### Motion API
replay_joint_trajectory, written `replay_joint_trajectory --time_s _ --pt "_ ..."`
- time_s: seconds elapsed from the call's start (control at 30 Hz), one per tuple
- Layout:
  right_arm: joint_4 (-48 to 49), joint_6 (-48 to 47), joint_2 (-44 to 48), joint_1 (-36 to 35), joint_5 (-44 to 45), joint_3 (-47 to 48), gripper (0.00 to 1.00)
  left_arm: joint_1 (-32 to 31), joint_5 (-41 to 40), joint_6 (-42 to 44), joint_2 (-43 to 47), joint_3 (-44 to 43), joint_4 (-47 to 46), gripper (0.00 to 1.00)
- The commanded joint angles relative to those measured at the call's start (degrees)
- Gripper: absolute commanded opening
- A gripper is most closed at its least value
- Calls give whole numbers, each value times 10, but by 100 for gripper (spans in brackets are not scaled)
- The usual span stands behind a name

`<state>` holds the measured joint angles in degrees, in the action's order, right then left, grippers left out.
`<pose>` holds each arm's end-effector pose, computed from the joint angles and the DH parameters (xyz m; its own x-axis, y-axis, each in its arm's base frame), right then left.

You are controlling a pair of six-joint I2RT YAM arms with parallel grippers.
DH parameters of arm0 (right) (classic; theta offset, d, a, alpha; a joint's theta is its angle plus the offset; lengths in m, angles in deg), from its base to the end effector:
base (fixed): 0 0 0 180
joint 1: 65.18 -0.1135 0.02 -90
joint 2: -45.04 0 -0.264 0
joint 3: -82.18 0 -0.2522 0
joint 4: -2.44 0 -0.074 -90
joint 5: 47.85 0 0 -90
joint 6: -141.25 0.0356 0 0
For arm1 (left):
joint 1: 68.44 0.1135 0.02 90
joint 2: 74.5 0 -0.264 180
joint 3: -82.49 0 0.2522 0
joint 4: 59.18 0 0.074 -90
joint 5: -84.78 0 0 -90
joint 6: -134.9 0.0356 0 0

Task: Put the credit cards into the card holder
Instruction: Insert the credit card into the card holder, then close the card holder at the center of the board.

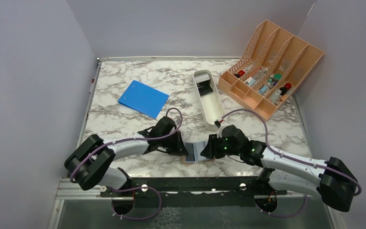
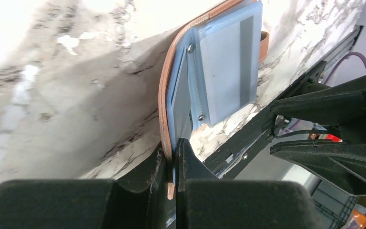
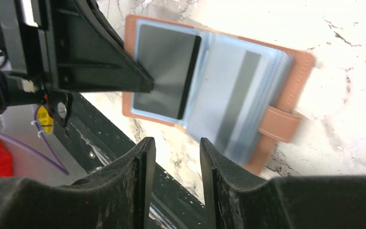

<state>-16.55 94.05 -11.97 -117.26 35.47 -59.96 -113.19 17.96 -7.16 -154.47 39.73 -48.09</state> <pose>0.1200 0.1607 0.1847 -0.8490 0.0082 -0.5283 -0.3583 0.7259 0.5871 0.1648 -0.1831 0.1413 -0.9831 -0.0463 -0.1772 0.0941 0.7026 -0.7053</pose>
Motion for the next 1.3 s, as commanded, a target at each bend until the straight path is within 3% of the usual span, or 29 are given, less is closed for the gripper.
replay_joint_trajectory --time_s 0.0,0.13,0.27,0.47,0.63,1.27 --pt "-7 -88 -8 -3 -4 28 43 38 7 94 25 -39 161 0" --pt "6 -158 -34 -3 -10 47 43 62 -1 146 38 -85 255 0" --pt "20 -223 -87 -4 -70 81 45 69 -11 192 32 -126 328 0" --pt "-25 -351 -184 -4 -75 161 47 73 -29 222 30 -162 396 3" --pt "25 -450 -184 -4 -136 135 47 77 -44 246 21 -177 430 3" --pt "-43 -533 -294 -5 -172 219 47 139 -25 293 4 -191 448 3"
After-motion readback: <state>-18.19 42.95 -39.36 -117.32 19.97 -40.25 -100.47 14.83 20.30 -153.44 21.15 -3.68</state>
